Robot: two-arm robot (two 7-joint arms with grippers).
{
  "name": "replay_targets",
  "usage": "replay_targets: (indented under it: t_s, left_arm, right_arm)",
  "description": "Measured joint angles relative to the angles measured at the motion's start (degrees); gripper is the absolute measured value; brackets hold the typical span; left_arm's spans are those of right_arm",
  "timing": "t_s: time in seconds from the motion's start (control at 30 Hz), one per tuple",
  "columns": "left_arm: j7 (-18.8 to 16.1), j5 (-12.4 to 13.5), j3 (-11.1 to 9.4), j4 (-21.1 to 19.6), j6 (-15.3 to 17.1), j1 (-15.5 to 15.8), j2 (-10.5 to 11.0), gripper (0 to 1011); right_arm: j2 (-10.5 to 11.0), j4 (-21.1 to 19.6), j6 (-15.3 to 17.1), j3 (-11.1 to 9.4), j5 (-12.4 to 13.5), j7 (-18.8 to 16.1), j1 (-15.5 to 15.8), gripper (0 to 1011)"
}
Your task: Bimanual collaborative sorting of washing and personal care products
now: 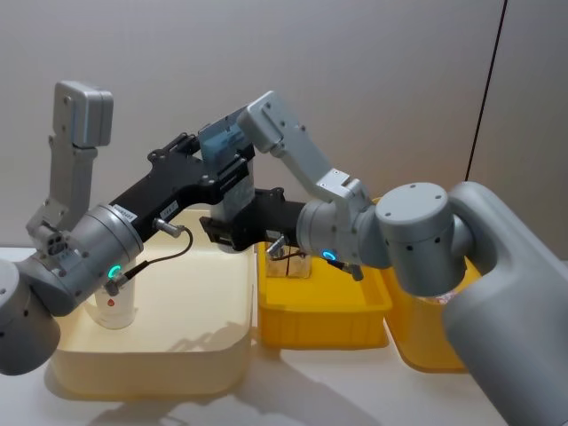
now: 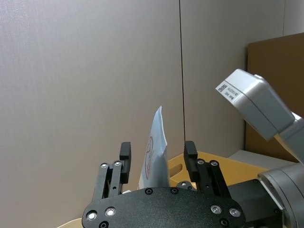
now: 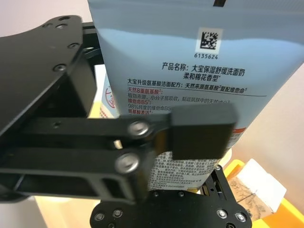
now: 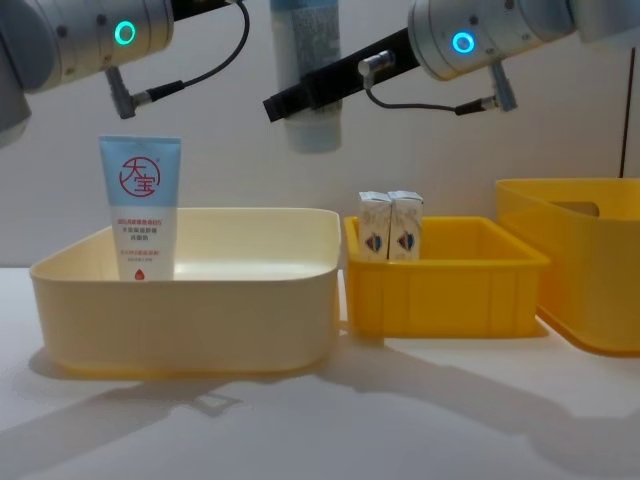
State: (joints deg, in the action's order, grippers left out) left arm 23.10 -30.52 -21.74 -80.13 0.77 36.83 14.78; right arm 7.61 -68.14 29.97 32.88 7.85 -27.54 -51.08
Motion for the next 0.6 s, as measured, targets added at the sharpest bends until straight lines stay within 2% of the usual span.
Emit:
replay_targets:
  t_s: [0.03,0.13,0.4,0.6]
  left_arm:
    - [0.0,0.0,0.0,0.0,0.0,0.0,0.0,695]
    - [-0.01,0.01,0.0,0.01,0.0,0.0,0.01,796]
    - [-0.03,0.01,0.0,0.04,0.01,0.0,0.01,1003]
    - [-0.03,0.01,0.0,0.04,0.03,0.0,0.01,1003]
  right_arm:
    - [0.06,-0.13,-0.08,-0.12,-0.01,0.15,0.08,598]
    - [0.37,-0.72,-0.36,-0.66,-0.13,0.98,0.39,598]
    - [1.8,-2.71,-0.49,-2.88,-0.8,3.93,1.49,598]
    - [3.12,-4.13,0.33,-5.03,-1.39,6.28,2.15,598]
